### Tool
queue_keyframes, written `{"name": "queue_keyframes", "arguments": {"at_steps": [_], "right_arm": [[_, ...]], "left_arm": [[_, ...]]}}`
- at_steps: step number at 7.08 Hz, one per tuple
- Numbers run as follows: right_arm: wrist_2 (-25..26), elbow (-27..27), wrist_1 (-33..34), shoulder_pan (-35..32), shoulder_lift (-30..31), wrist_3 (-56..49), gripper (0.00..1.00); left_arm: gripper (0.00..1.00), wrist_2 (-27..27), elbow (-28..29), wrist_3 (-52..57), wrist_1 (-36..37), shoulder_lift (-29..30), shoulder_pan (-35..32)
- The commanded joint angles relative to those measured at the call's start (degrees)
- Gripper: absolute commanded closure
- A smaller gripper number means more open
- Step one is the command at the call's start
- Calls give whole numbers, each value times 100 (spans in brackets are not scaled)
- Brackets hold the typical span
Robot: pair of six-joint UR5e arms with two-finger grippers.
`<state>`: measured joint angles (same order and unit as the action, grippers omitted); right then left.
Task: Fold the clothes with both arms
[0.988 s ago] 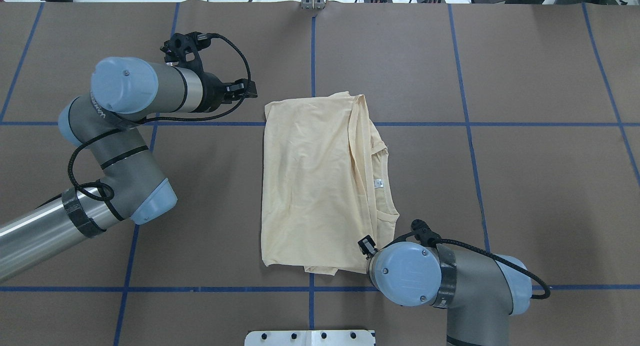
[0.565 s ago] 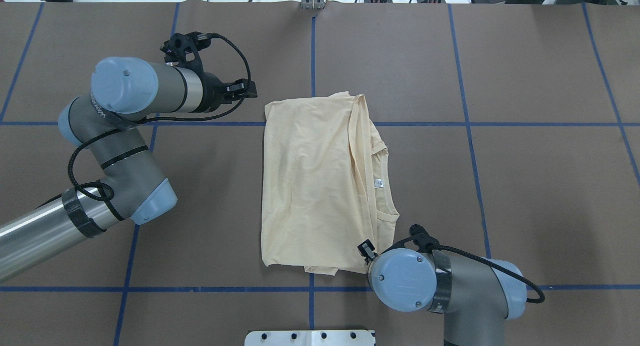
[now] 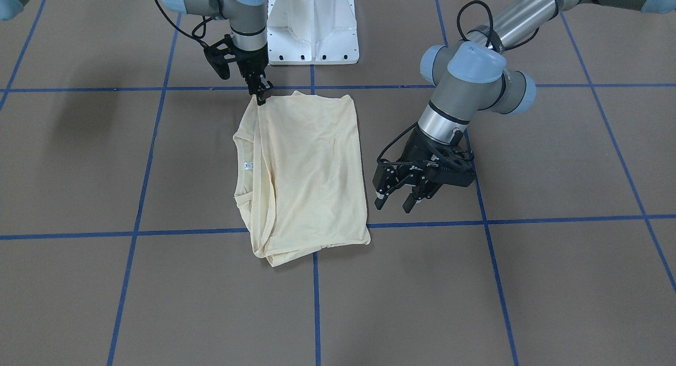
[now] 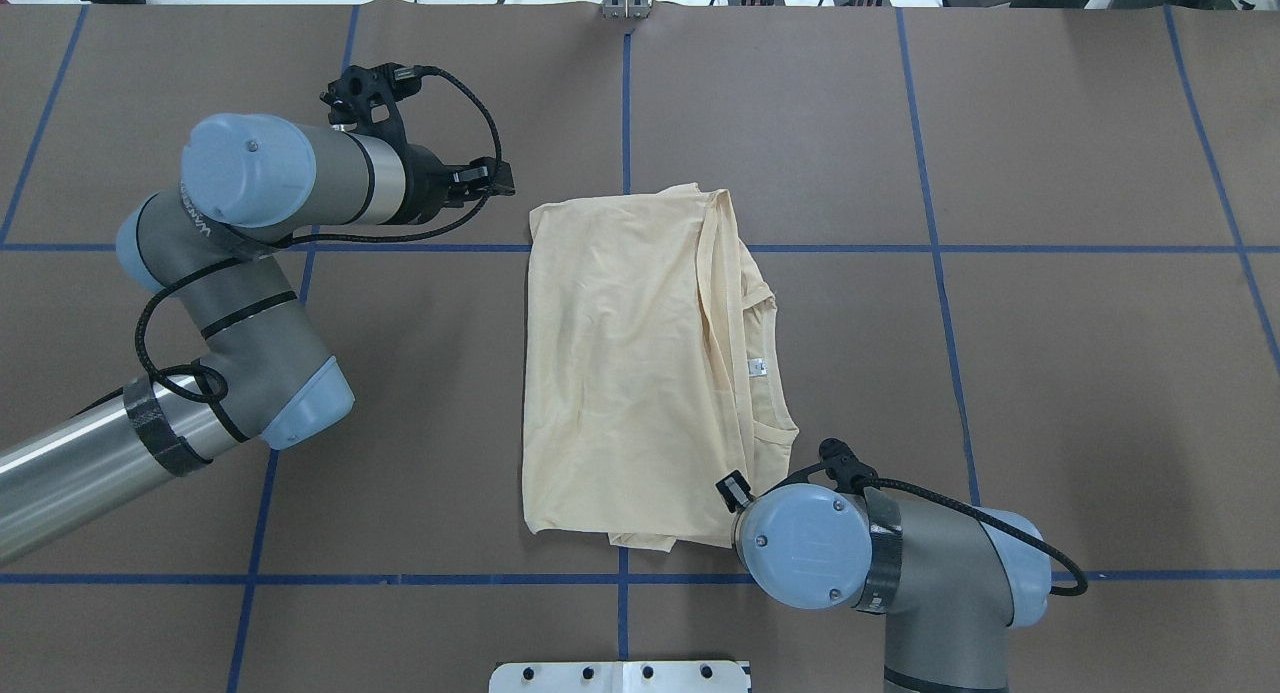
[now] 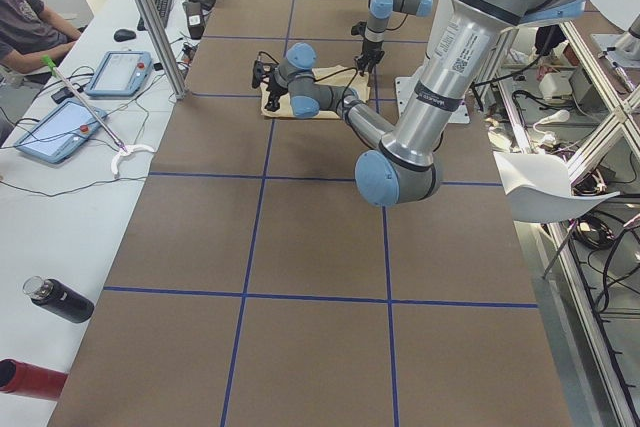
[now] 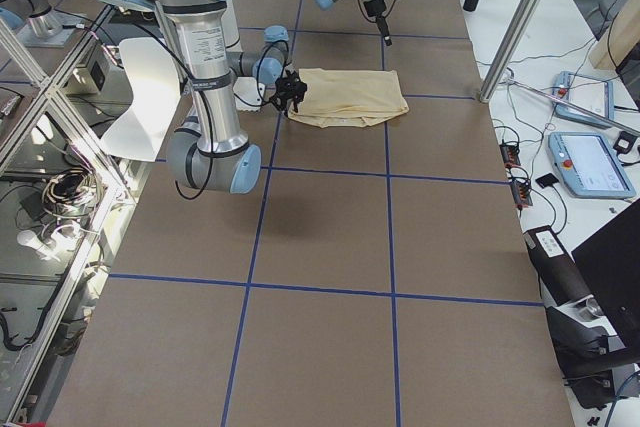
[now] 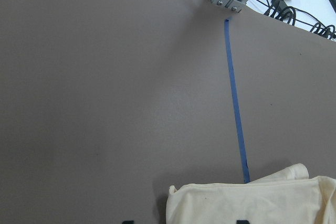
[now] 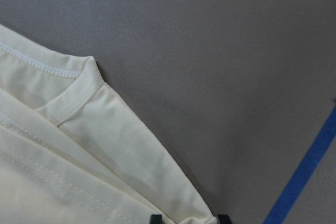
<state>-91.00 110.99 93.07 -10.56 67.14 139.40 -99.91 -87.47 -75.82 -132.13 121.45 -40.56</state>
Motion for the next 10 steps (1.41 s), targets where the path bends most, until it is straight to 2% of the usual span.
{"name": "queue_keyframes", "arguments": {"at_steps": [1,4,7,8,9,10], "right_arm": [[-14,19,-25,-34,1,-9,100],[-40,237,18,-86,36,9,100],[-49,440,18,-87,273,17,100],[-40,467,18,-52,343,52,100],[-14,424,18,36,335,96,100],[-31,388,18,80,266,96,100]], "left_arm": [[29,7,-7,-3,3,-7,-5],[29,50,-181,-378,3,-25,-5],[29,77,-1173,-1598,159,-577,345],[29,390,-1759,-2003,866,-648,747],[29,1081,-2287,-2181,1795,-640,1421],[29,1192,-2414,-2261,2135,-614,1593]]}}
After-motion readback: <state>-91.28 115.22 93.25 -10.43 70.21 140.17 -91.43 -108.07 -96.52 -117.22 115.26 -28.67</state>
